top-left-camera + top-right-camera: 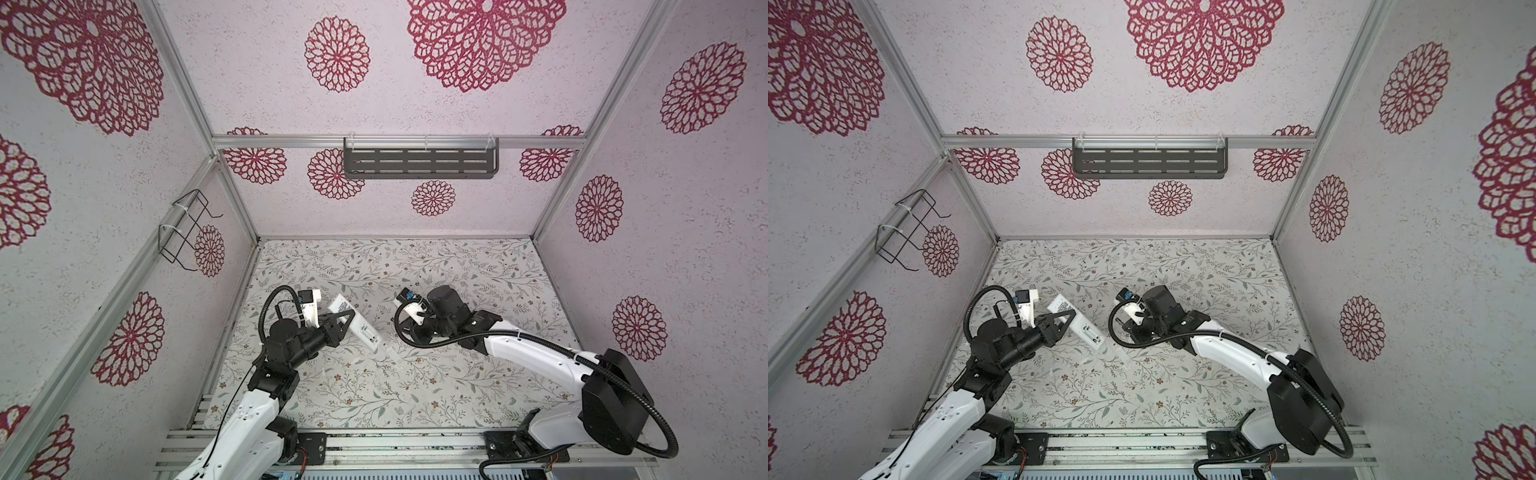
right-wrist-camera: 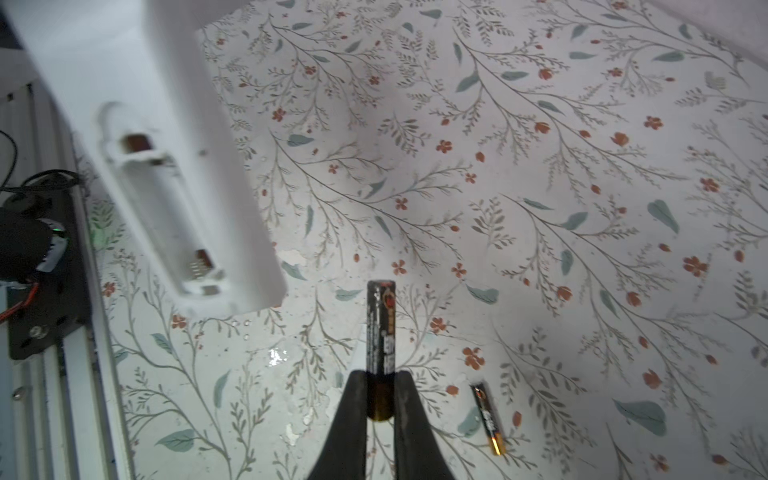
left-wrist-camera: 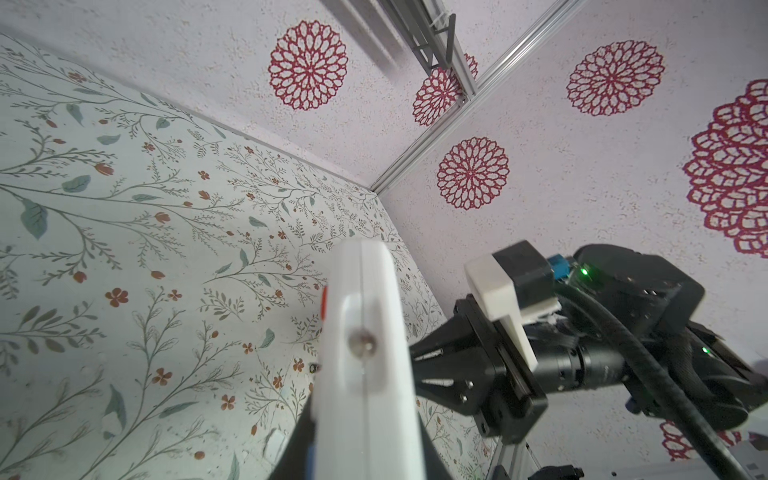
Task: Load the batteries into the remote control
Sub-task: 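Carry the battery with the right gripper to the remote's open compartment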
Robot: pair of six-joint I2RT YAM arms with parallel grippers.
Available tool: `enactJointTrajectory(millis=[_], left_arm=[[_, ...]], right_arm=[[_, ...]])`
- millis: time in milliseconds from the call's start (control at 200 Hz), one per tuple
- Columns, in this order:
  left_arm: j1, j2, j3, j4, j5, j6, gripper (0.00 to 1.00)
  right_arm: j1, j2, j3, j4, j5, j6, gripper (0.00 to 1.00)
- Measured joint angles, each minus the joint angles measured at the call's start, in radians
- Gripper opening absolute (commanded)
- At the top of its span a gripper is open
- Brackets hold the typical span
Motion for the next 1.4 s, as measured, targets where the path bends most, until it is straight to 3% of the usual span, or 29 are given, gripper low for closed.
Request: enactJointTrajectory(millis=[330, 1401], left_arm=[[0.087, 0.119, 0.000, 0.088, 0.109, -0.111, 0.00], [0.114, 0.139, 0.008, 0.080, 0.123, -0.135, 0.00]], right_arm=[[0.111, 0.007, 0.079, 0.005, 0.049, 0.096, 0.13], [0.167, 0.180, 0.258, -0.148, 0.129, 0.140, 0.11]])
